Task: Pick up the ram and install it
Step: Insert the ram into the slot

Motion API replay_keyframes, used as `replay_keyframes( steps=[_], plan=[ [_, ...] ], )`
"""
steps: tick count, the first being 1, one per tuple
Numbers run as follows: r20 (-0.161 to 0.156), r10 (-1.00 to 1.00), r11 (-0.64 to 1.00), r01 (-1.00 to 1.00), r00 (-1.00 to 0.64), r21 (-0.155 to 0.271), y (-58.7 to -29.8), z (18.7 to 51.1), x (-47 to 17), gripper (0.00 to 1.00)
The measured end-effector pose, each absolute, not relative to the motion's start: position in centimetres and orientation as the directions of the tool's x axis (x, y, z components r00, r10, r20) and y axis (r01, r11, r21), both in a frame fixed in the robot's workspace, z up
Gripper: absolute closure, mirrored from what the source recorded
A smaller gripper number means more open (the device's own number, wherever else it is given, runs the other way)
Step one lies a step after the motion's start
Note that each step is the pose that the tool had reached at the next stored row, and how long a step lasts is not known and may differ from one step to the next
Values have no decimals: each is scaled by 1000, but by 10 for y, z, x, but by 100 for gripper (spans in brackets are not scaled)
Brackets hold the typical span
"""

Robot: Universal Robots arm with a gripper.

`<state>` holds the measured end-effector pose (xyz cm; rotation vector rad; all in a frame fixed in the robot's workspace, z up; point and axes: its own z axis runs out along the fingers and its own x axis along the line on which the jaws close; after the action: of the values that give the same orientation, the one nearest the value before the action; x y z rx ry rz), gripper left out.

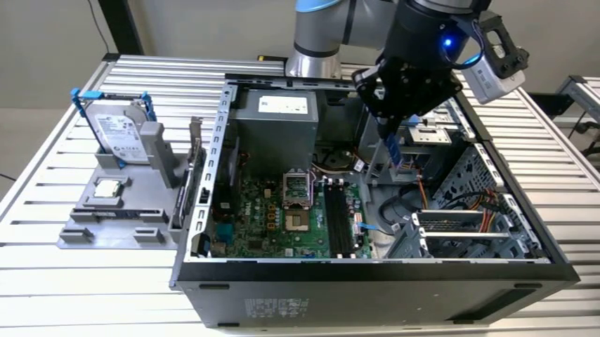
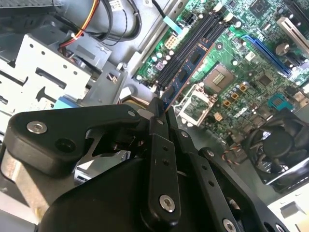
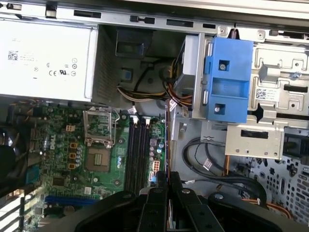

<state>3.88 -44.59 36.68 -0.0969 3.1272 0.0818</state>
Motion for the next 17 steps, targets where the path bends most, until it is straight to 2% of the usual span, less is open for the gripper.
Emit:
replay_keyframes(
  steps=[17],
  plan=[
    [-13, -60, 997, -61, -998, 45, -446, 356, 39, 100]
  ],
)
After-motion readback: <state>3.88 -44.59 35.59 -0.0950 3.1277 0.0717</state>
